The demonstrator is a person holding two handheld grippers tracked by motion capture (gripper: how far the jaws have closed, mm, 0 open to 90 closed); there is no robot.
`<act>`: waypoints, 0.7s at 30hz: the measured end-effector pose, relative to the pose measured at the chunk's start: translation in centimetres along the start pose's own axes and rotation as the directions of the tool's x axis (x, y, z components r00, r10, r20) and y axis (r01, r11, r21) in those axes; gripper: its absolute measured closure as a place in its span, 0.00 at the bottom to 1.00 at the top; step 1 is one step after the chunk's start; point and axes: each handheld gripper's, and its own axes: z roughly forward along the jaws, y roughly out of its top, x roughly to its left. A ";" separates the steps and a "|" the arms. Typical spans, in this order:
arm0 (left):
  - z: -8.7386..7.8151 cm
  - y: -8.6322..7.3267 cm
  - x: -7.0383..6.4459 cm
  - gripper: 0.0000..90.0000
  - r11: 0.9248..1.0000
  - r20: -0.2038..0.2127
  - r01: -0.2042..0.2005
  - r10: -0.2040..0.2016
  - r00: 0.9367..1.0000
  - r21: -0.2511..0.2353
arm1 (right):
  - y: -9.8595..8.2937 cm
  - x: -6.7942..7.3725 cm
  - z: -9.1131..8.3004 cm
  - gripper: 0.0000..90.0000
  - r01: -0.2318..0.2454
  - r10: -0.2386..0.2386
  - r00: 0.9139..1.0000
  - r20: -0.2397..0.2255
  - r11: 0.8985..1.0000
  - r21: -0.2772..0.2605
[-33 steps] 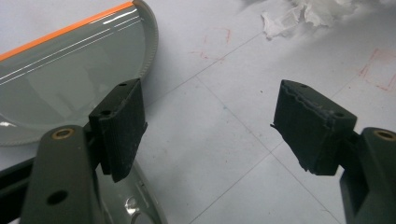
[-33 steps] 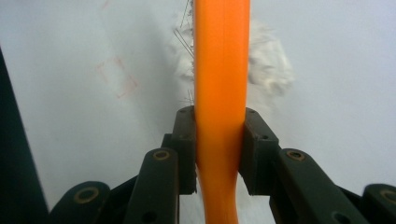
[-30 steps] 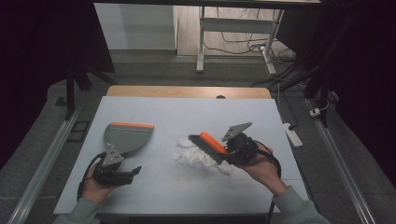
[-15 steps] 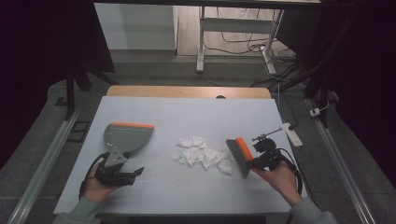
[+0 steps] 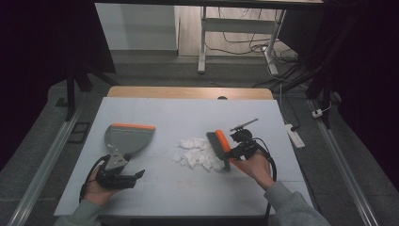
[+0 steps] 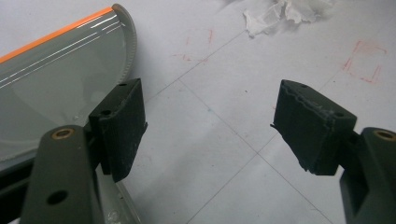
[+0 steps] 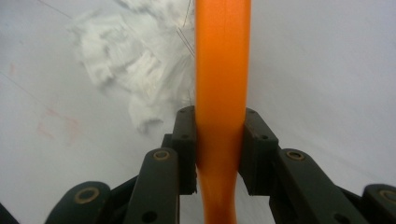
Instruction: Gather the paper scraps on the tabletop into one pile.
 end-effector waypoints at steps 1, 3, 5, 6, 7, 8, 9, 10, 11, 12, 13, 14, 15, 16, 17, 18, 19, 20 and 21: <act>0.0 0.0 0.0 0.29 1.000 -0.001 0.000 0.000 1.000 0.002 | 0.3 0.2 0.2 0.78 -0.001 0.001 1.000 -0.014 1.000 -0.013; 0.0 0.0 0.0 0.29 1.000 -0.001 -0.003 0.003 1.000 0.007 | 0.8 0.6 0.4 0.78 0.005 -0.006 0.999 -0.034 0.999 -0.042; 0.1 -0.1 0.0 0.29 1.000 -0.003 0.002 -0.002 1.000 0.007 | 1.2 0.8 0.4 0.78 0.010 -0.013 0.999 -0.040 0.997 -0.071; 0.1 -0.1 0.0 0.29 1.000 -0.003 0.002 -0.002 1.000 0.006 | 1.3 0.8 0.3 0.78 0.011 -0.015 0.999 -0.045 0.997 -0.082; 0.1 -0.1 0.0 0.29 1.000 -0.003 0.003 -0.003 1.000 0.007 | 1.4 0.8 0.1 0.78 0.012 -0.017 0.999 -0.049 0.995 -0.096; 0.1 -0.1 0.0 0.29 1.000 -0.003 0.005 -0.005 1.000 0.006 | 1.4 0.7 -0.2 0.78 0.008 -0.014 0.998 -0.054 0.994 -0.111; 0.1 -0.1 0.0 0.29 1.000 -0.003 0.005 -0.005 1.000 0.007 | 1.3 0.6 -0.6 0.78 0.008 -0.016 0.998 -0.057 0.991 -0.131; 0.1 -0.2 0.0 0.29 1.000 -0.004 0.005 -0.005 1.000 0.009 | 1.3 0.4 -1.1 0.78 0.004 -0.012 0.998 -0.055 0.989 -0.149; 0.1 -0.2 0.0 0.29 1.000 -0.004 0.006 -0.006 1.000 0.010 | 1.2 0.3 -1.5 0.78 0.000 -0.008 0.999 -0.048 0.986 -0.165; 0.1 -0.1 0.0 0.29 1.000 -0.006 0.005 -0.005 1.000 0.011 | 1.1 0.1 -2.0 0.78 0.006 -0.013 0.999 -0.038 0.984 -0.179; 0.1 -0.1 0.0 0.29 1.000 -0.005 0.004 -0.004 1.000 0.011 | 1.0 -0.1 -2.5 0.78 0.003 -0.009 1.000 -0.029 0.982 -0.189; 0.2 -0.1 0.0 0.29 1.000 -0.005 0.003 -0.003 1.000 0.011 | 0.9 -0.3 -2.9 0.78 0.001 -0.006 1.000 -0.024 0.981 -0.196; 0.2 -0.1 -0.1 0.29 1.000 -0.004 0.001 -0.001 1.000 0.011 | 0.8 -0.5 -3.2 0.78 -0.001 -0.002 1.000 -0.019 0.980 -0.200; 0.2 -0.1 -0.1 0.29 1.000 -0.004 0.000 0.000 1.000 0.012 | 0.7 -0.7 -3.5 0.78 0.003 -0.005 1.000 -0.008 0.979 -0.203; 0.2 -0.1 -0.1 0.29 1.000 -0.006 -0.001 0.001 1.000 0.013 | 0.6 -0.9 -3.7 0.78 0.003 -0.003 1.000 0.001 0.979 -0.203; 0.2 -0.1 -0.1 0.29 1.000 -0.006 -0.001 0.001 1.000 0.013 | 0.5 -1.1 -3.9 0.78 0.003 -0.001 1.000 0.006 0.979 -0.203; 0.1 -0.1 -0.1 0.29 1.000 -0.007 -0.001 0.002 1.000 0.014 | 0.4 -1.3 -4.1 0.78 0.001 0.001 1.000 0.011 0.979 -0.206; 0.1 -0.1 -0.1 0.29 1.000 -0.007 0.000 0.000 1.000 0.012 | 0.2 -1.5 -4.2 0.78 -0.002 0.006 1.000 0.018 0.978 -0.209; 0.1 -0.1 -0.1 0.29 1.000 -0.007 0.001 -0.001 1.000 0.011 | 0.1 -1.8 -4.4 0.78 -0.006 0.011 1.000 0.020 0.977 -0.212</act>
